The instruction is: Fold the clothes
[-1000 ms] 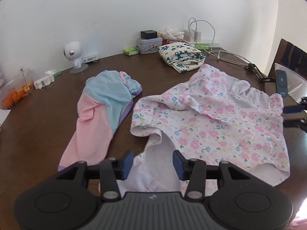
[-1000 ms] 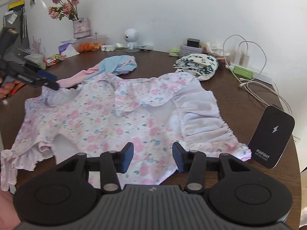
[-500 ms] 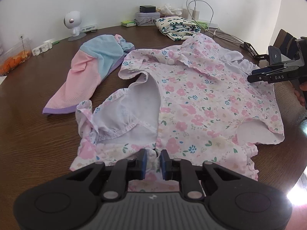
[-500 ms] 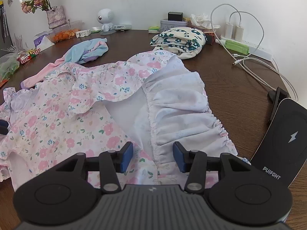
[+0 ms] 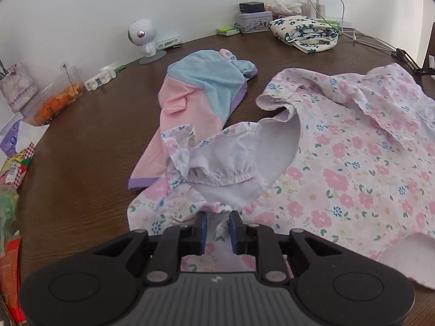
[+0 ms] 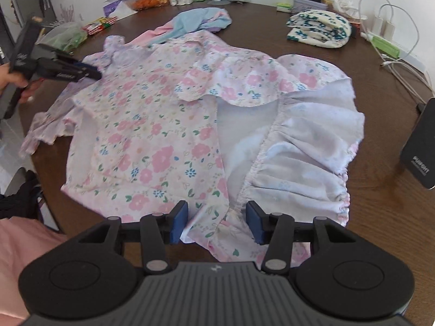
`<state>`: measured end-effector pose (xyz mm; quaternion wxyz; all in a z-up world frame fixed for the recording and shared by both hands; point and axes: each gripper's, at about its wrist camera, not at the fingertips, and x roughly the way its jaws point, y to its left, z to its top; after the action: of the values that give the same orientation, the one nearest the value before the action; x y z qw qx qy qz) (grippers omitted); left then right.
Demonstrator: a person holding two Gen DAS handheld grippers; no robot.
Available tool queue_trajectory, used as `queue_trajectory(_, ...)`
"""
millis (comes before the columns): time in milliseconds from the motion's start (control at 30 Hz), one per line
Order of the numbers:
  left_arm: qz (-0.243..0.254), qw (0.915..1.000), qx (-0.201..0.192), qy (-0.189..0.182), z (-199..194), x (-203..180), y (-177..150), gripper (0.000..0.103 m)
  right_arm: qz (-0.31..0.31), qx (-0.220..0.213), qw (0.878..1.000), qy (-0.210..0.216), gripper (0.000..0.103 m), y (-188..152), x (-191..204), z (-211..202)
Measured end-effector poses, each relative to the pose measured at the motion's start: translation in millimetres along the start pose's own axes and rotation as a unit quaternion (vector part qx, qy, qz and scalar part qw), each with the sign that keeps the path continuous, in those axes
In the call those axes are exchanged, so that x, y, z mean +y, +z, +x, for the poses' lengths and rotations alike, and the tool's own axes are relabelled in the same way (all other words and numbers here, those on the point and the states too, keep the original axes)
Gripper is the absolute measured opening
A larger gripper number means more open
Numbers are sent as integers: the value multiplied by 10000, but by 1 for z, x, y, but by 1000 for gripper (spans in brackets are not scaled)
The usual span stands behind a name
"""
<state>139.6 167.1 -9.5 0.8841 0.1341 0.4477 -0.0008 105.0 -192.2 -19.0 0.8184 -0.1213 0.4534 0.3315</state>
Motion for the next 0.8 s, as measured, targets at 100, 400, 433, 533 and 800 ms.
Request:
queue_trajectory(100, -33, 9999, -132, 48, -7, 0, 10, 19, -553, -615, 9965, -152, 49, 14, 24, -20)
queue_trajectory(400, 269, 9952, -643, -685, -28, -52, 11, 52, -2135, -641, 9726, -659, 74, 84, 51, 44)
queue_trajectory(433, 276, 9954, -606, -686, -25, -54, 8, 48, -2143, -566, 9730, -648, 69, 87, 50, 53)
queue_trajectory(533, 284, 9955, -464, -780, -13, -53, 4, 27, -2095, -379, 9753, -595, 51, 93, 46, 70)
queue_trajectory(800, 508, 9937, -455, -886, -7, -48, -2, 23, -1333, -380, 9878, -704, 2, 126, -10, 58)
